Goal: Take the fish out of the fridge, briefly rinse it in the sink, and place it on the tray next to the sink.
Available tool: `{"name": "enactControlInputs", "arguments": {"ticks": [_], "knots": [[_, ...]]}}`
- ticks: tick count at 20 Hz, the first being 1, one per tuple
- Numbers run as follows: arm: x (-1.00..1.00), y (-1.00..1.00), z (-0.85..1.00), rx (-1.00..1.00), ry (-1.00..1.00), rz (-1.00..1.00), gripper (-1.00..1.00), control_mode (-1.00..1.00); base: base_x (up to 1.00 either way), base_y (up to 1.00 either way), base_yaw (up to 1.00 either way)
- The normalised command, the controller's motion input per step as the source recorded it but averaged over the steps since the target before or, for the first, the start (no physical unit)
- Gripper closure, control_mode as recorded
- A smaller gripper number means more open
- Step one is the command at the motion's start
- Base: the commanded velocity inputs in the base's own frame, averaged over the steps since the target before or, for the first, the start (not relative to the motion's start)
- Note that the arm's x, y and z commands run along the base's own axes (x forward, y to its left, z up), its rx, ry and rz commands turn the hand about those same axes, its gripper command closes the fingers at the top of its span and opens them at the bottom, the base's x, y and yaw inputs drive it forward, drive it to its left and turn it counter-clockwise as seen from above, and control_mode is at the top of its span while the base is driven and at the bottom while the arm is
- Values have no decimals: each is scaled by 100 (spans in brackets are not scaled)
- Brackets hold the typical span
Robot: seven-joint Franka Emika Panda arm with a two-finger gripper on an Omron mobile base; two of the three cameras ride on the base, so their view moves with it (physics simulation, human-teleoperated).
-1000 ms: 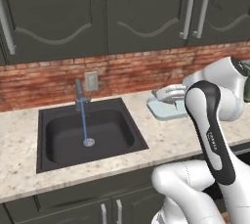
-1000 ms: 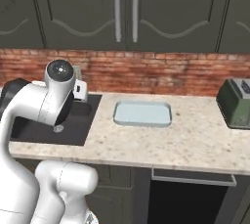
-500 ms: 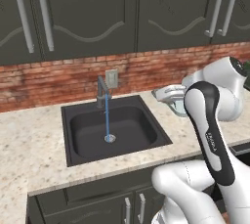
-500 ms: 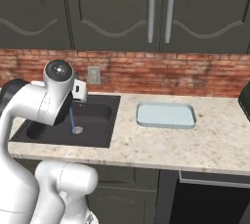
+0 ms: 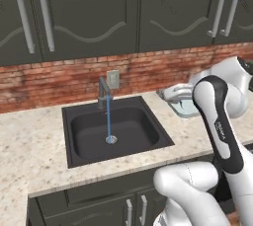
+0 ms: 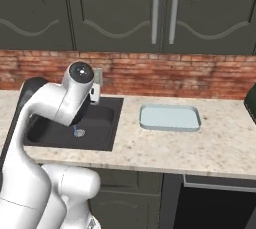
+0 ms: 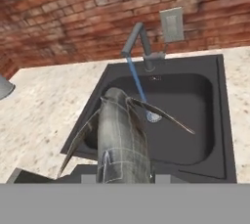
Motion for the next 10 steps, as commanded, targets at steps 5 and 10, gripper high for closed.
{"name": "enactControlInputs", "arguments": {"ticks": [5,10], "knots": [[50,-32,-13,6,38,10,100,-100,0,0,0],[35,-26,-20,0,31,7,100,-100,0,0,0]]}}
